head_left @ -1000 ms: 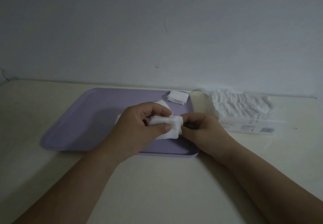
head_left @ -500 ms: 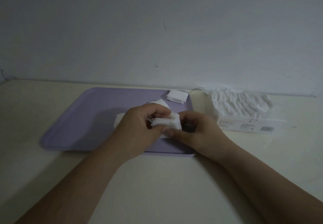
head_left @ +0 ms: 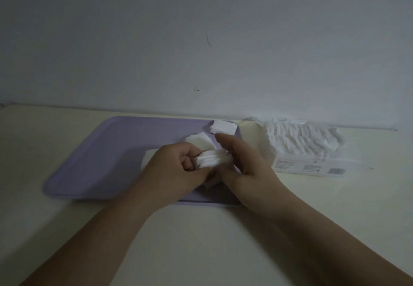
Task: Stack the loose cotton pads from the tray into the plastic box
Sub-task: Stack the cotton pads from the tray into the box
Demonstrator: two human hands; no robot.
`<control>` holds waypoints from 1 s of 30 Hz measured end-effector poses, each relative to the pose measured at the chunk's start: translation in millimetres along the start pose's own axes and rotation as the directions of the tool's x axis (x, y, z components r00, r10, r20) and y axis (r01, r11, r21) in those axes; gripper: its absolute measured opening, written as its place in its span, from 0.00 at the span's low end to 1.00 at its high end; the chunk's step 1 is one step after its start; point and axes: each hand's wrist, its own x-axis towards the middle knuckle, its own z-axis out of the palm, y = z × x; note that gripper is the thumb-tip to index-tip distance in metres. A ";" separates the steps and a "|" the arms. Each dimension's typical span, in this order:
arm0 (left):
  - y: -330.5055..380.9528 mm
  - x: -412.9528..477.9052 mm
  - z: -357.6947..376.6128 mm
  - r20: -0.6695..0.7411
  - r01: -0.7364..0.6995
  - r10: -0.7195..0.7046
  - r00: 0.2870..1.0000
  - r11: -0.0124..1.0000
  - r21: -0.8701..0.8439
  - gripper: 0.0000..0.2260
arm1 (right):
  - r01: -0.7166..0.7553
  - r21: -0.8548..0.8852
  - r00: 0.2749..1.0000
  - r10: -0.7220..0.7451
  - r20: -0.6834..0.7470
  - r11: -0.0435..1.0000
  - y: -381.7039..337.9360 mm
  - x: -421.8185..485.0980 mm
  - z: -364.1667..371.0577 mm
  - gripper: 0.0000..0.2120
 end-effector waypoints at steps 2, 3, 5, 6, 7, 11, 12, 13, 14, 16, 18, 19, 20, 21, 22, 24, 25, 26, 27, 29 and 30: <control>-0.2 -0.3 -1.1 0.023 0.006 -0.006 1.000 1.000 -0.012 0.13 | -0.065 -0.022 0.998 0.065 0.026 0.998 -4.5 -0.8 0.9 0.26; 0.9 -0.7 -1.2 0.045 0.002 -0.003 0.999 1.000 0.012 0.14 | -0.086 -0.063 0.994 0.090 0.060 0.994 -8.4 -2.3 0.8 0.25; 3.7 -0.4 -0.3 0.105 -0.002 -0.005 0.994 0.998 0.066 0.10 | -0.073 -0.163 0.986 0.096 0.137 0.984 -13.7 -3.7 2.0 0.27; 2.9 0.1 0.3 0.127 -0.012 0.001 0.992 0.996 0.084 0.11 | -0.074 -0.191 0.981 0.106 0.161 0.979 -15.8 -4.2 3.5 0.29; 2.6 -0.1 0.4 0.137 -0.022 0.007 0.991 0.994 0.110 0.13 | -0.091 -0.186 0.978 0.123 0.167 0.978 -18.7 -4.5 5.1 0.31; 6.9 -2.2 2.6 0.115 -0.035 0.015 0.993 0.985 0.170 0.08 | -0.236 0.108 0.958 0.213 0.190 0.966 -16.1 -0.4 8.2 0.45; 7.6 -2.4 2.9 0.096 -0.032 0.017 0.995 0.987 0.160 0.06 | -0.265 0.203 0.951 0.220 0.217 0.943 -13.0 0.8 7.9 0.48; 9.6 -3.0 2.8 0.083 -0.029 0.017 0.996 0.988 0.149 0.05 | -0.265 0.254 0.949 0.206 0.238 0.930 -10.4 1.1 7.0 0.49; 9.0 -2.7 2.0 0.071 -0.025 0.014 0.997 0.989 0.146 0.04 | -0.241 0.251 0.953 0.179 0.245 0.938 -9.6 0.1 5.5 0.49; 6.3 -1.4 -0.4 0.054 -0.021 0.012 0.998 0.984 0.176 0.04 | -0.064 0.013 0.980 0.061 0.188 0.998 -9.4 -2.8 -0.9 0.45; 5.3 -2.0 -1.7 0.055 -0.020 0.009 0.998 0.978 0.208 0.05 | 0.225 -0.344 0.964 -0.157 0.216 0.912 -5.6 -2.9 -5.9 0.41; 4.7 -2.3 -1.8 0.055 -0.019 0.008 0.998 0.977 0.212 0.06 | 0.296 -0.447 0.944 -0.187 0.272 0.844 -4.1 -2.4 -6.6 0.42; 4.5 -2.5 -1.6 0.049 -0.020 0.010 0.999 0.977 0.211 0.07 | 0.285 -0.496 0.939 -0.136 0.315 0.820 -1.1 -1.4 -5.4 0.43; 4.5 -2.5 -1.7 0.042 -0.019 0.010 0.999 0.977 0.212 0.08 | 0.256 -0.525 0.936 -0.072 0.345 0.812 1.1 -1.0 -3.6 0.43; 4.1 -2.0 -1.9 0.034 -0.018 0.011 0.999 0.977 0.212 0.07 | 0.240 -0.545 0.932 -0.034 0.361 0.803 2.6 -0.6 -2.3 0.44; 4.5 -1.2 -2.4 0.028 -0.019 0.013 1.000 0.973 0.228 0.05 | 0.250 -0.523 0.940 -0.075 0.333 0.815 5.8 0.6 -0.6 0.41; 5.4 -1.5 -3.9 0.036 -0.026 0.018 0.999 0.972 0.233 0.03 | 0.249 -0.469 0.951 -0.122 0.284 0.848 7.5 1.9 0.0 0.39; 6.3 -1.9 -6.1 0.054 -0.029 0.017 0.998 0.974 0.224 0.02 | 0.236 -0.397 0.963 -0.158 0.217 0.887 9.1 3.3 0.6 0.36; 8.7 -2.6 -8.4 0.085 -0.027 0.010 0.996 0.978 0.206 0.02 | 0.214 -0.327 0.973 -0.171 0.155 0.920 9.9 4.0 -0.9 0.32; 16.2 -4.3 -15.4 0.151 -0.024 0.001 0.989 0.989 0.148 0.03 | 0.159 -0.253 0.987 -0.144 0.075 0.954 10.0 5.8 -3.1 0.20; 17.6 -3.3 -19.5 0.144 -0.009 -0.006 0.990 0.995 0.102 0.06 | 0.143 -0.248 0.990 -0.134 0.053 0.958 9.4 5.8 -2.8 0.14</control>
